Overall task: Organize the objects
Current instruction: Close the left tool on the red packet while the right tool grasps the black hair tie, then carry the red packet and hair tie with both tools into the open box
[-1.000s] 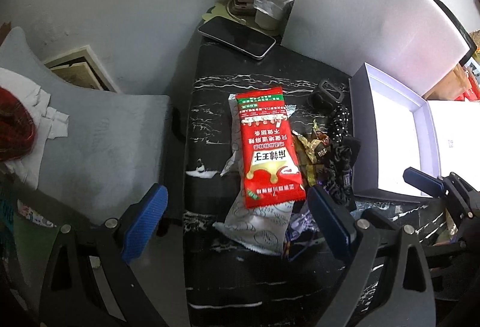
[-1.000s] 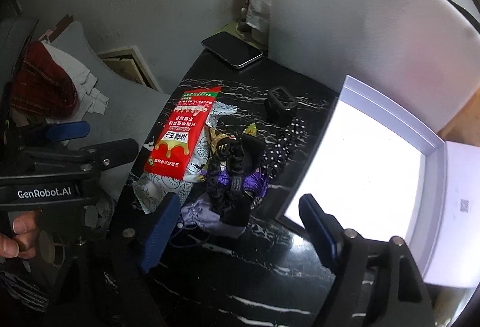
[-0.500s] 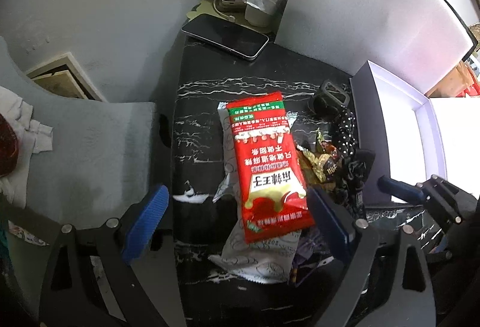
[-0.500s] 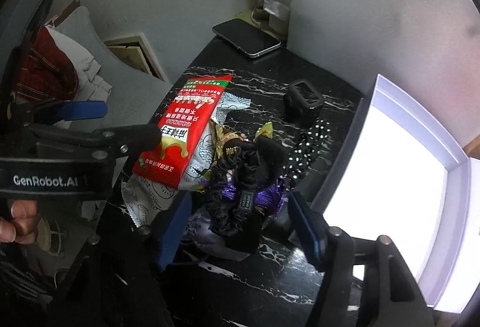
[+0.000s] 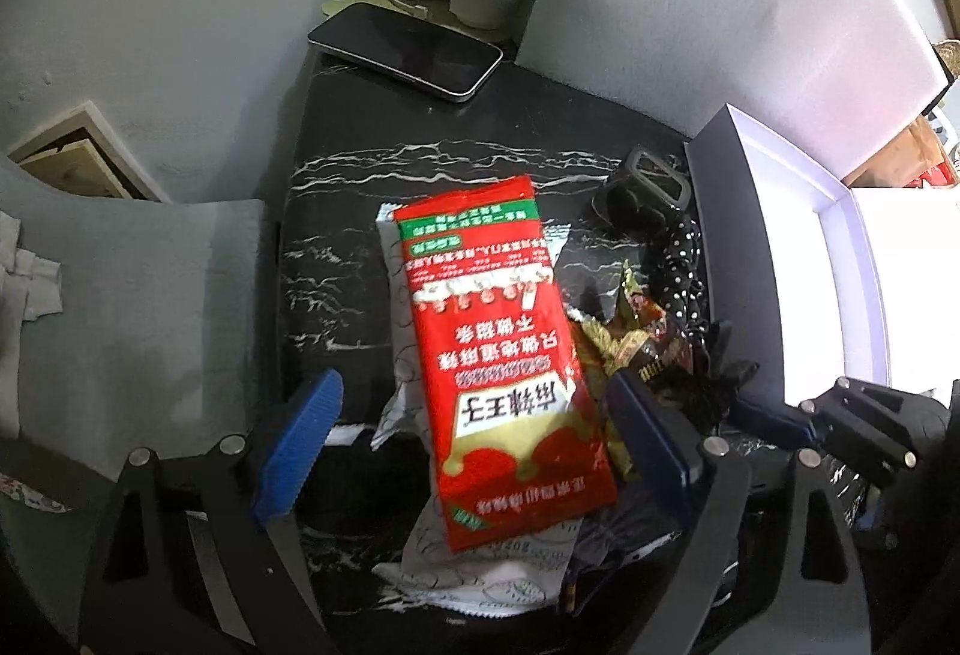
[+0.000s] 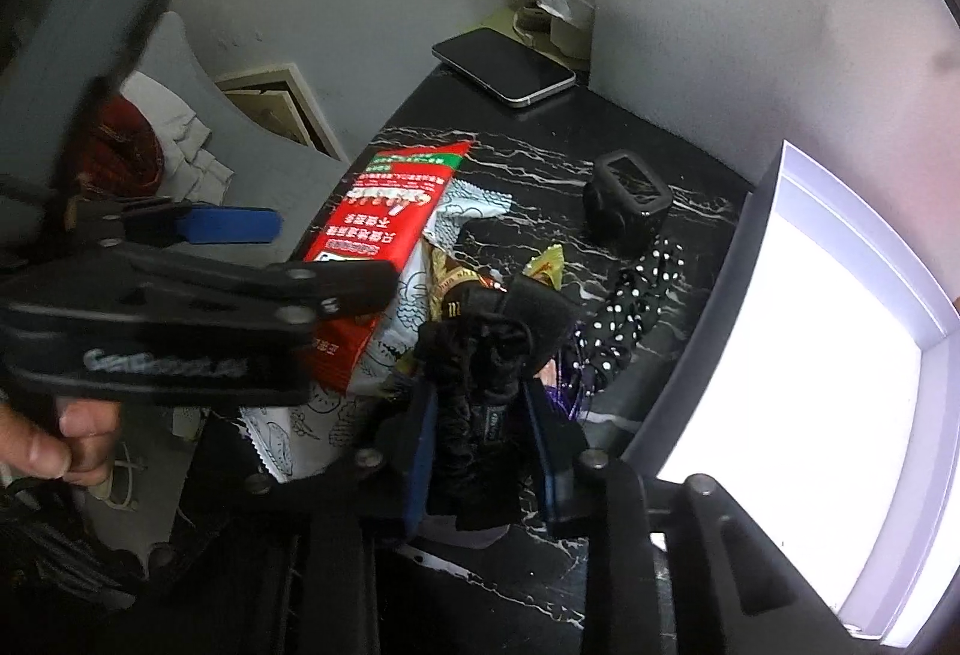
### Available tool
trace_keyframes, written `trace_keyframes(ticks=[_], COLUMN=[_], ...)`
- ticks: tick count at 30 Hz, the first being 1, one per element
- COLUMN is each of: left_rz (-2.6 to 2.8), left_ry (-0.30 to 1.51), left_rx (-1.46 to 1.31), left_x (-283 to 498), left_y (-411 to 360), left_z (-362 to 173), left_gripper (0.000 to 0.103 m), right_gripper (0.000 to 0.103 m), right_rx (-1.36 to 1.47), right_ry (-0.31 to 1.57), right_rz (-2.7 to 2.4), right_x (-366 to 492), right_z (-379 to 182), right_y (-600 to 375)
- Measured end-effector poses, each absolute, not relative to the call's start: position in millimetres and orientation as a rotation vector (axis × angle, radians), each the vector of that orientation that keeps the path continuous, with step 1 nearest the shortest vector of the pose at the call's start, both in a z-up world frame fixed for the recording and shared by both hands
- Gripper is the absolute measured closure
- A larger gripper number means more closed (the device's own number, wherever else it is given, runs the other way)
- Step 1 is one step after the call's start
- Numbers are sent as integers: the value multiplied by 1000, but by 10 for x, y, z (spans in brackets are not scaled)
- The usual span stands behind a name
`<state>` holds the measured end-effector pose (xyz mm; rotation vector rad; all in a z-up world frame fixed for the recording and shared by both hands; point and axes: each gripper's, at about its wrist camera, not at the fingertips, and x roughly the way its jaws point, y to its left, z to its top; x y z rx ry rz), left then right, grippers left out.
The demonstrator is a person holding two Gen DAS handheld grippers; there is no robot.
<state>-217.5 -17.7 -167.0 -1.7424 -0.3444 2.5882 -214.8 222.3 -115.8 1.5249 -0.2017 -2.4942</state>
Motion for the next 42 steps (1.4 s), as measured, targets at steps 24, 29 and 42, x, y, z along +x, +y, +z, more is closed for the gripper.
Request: trace_keyframes(ticks=[24, 29, 42], left_rz=[2589, 2612, 2612], left_ry=[-331, -307, -233], left_rx=[-1632, -1588, -1513], left_x=[-1870, -1745, -1247], left_y=[-144, -95, 340], left_z=[-1243, -970, -394], left_gripper=[54, 54, 54], right_gripper=[81, 81, 81], right_rx=[1445, 1406, 1339], right_ry=[-266, -267, -324], right_rz=[-2561, -2588, -2675], right_x=[-1861, -1706, -1162], right_z=[-727, -542, -137], right_y=[2284, 2286, 2409])
